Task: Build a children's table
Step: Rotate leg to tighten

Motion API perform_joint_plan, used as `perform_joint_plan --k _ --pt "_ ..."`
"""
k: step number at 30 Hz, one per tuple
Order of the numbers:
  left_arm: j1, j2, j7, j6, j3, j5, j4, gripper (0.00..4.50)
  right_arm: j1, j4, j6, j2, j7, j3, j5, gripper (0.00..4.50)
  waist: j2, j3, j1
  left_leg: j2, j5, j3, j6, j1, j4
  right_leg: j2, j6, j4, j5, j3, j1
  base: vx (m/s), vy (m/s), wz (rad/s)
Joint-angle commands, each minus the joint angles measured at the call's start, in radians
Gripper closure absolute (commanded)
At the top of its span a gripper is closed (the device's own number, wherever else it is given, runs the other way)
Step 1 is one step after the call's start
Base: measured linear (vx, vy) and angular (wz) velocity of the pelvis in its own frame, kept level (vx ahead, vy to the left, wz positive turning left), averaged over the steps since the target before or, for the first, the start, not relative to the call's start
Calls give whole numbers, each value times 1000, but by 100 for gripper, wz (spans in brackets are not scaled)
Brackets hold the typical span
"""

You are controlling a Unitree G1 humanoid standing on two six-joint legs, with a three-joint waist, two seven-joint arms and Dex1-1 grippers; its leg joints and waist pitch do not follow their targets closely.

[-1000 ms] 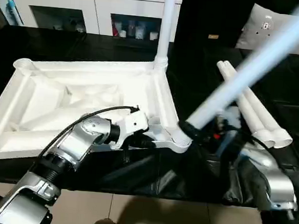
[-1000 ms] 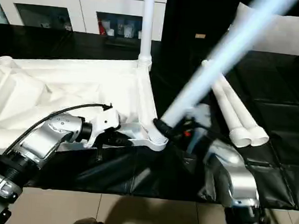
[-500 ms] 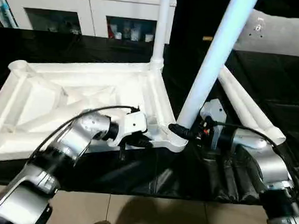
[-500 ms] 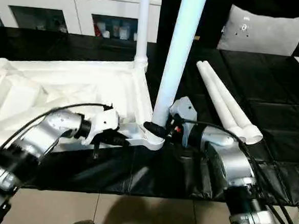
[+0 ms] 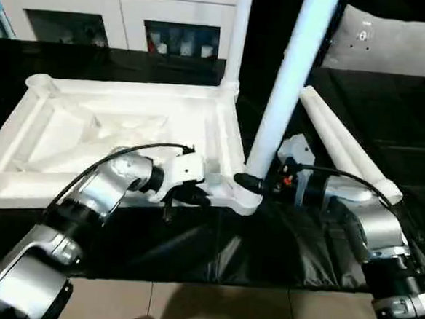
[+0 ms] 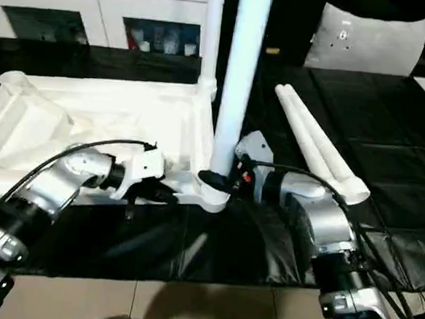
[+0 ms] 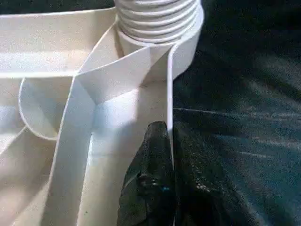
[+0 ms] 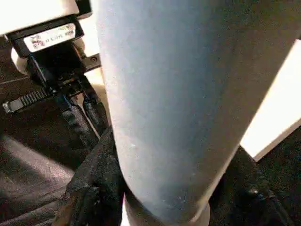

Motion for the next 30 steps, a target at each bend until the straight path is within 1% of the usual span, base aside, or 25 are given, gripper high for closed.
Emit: perform_joint_plan --k 1,2,3,4,5,6,7,8,9,10,11,12,13,15,17,19,21,23,24,25,27,28,29,30 --pt "36 10 30 79 31 -26 -105 450 56 96 102 4 -80 61 -80 262 0 -39 1 72 -260 -33 25 2 -81 -110 -162 -94 -462 64 28 0 0 0" --pt "57 11 44 110 37 -28 -145 450 54 98 117 11 -105 52 -82 262 0 -39 -3 72 -265 -34 22 1 -82 -110 -161 -93 -468 64 29 0 0 0" --pt "67 11 53 128 39 -28 -166 450 52 101 118 14 -116 48 -85 262 2 -37 -10 73 -277 -35 20 1 -84 -108 -156 -97 -484 64 26 0 0 0" --pt "98 9 81 188 42 -28 -242 450 46 109 121 25 -155 34 -92 262 1 -37 -13 74 -287 -36 14 2 -84 -108 -155 -96 -491 65 25 0 0 0" --pt "117 1 99 234 44 -32 -296 450 43 113 124 33 -178 25 -95 262 1 -35 -23 74 -300 -37 8 1 -86 -105 -157 -95 -499 64 24 0 0 0" --pt "128 -5 111 265 45 -35 -332 450 41 115 125 38 -192 19 -96 262 2 -34 -28 73 -313 -38 7 3 -85 -106 -153 -99 -516 64 22 0 0 0" --pt "138 -17 126 300 45 -37 -368 450 39 115 125 43 -202 15 -97 262 6 -31 -31 71 -326 -38 6 3 -84 -105 -148 -102 -531 64 20 0 0 0" --pt "145 -33 141 334 42 -35 -401 450 39 113 122 48 -209 12 -98 262 4 -31 -31 68 -329 -36 10 5 -83 -103 -142 -107 -544 64 18 0 0 0" --pt "155 -69 170 391 24 -20 -459 450 38 109 115 58 -222 8 -99 262 2 -33 -30 71 -325 -36 11 5 -82 -106 -141 -107 -544 67 19 0 0 0" --pt "154 -92 187 408 11 -6 -476 450 39 108 108 62 -230 7 -101 262 3 -33 -27 69 -313 -35 17 5 -81 -103 -136 -109 -539 66 17 0 0 0" --pt "154 -100 195 418 6 -1 -484 450 39 107 106 64 -234 7 -102 262 2 -33 -27 68 -306 -34 19 5 -81 -101 -136 -108 -530 67 17 0 0 0" --pt "153 -123 220 455 -7 9 -514 450 42 102 101 69 -248 7 -103 262 3 -33 -26 69 -307 -35 21 4 -82 -100 -135 -108 -525 65 19 0 0 0" --pt "153 -131 230 468 -11 11 -524 450 43 101 101 72 -255 7 -102 262 3 -34 -24 68 -308 -35 23 4 -82 -100 -133 -109 -522 64 18 0 0 0" --pt "146 -147 249 474 -15 14 -526 450 47 96 96 77 -268 2 -101 262 3 -33 -23 67 -317 -36 23 3 -83 -99 -126 -111 -527 63 17 0 0 0" --pt "141 -149 267 485 -17 17 -526 450 50 91 100 81 -275 -1 -95 262 5 -33 -22 65 -328 -38 23 4 -83 -99 -119 -113 -540 62 16 0 0 0" --pt "134 -136 289 483 -7 31 -509 450 58 84 102 82 -280 -4 -89 262 7 -35 -23 66 -336 -39 20 3 -85 -98 -118 -113 -520 61 17 0 0 0" --pt "137 -122 295 472 -1 46 -503 450 62 83 103 87 -281 -12 -88 262 7 -35 -23 67 -339 -39 19 2 -86 -98 -121 -112 -503 60 18 0 0 0" --pt "139 -111 296 469 9 53 -501 450 63 89 104 90 -286 -19 -86 262 7 -35 -24 67 -345 -40 18 1 -88 -99 -121 -112 -506 60 19 0 0 0" --pt "139 -110 298 471 10 57 -501 450 60 95 102 91 -288 -19 -86 262 15 -36 -23 67 -356 -41 14 4 -88 -99 -121 -112 -511 60 17 0 0 0" --pt "136 -109 309 455 15 64 -492 450 54 108 96 95 -294 -22 -86 262 10 -34 -26 67 -365 -41 13 3 -88 -99 -118 -115 -521 59 17 0 0 0" --pt "130 -108 327 424 18 74 -477 450 46 126 88 102 -303 -28 -85 262 10 -34 -26 66 -369 -42 12 4 -88 -101 -116 -116 -536 59 16 0 0 0" --pt "127 -114 342 400 30 66 -466 450 43 132 83 107 -306 -32 -82 227 10 -33 -26 64 -373 -42 13 4 -87 -101 -109 -120 -555 59 14 0 0 0" --pt "127 -115 342 399 30 65 -466 450 43 132 83 107 -306 -32 -81 227 10 -33 -26 64 -373 -42 12 4 -86 -102 -106 -120 -561 59 14 0 0 0" --pt "127 -116 342 395 35 59 -461 450 44 133 78 110 -308 -35 -79 206 10 -35 -25 66 -370 -42 11 5 -87 -101 -106 -119 -551 59 14 0 0 0"
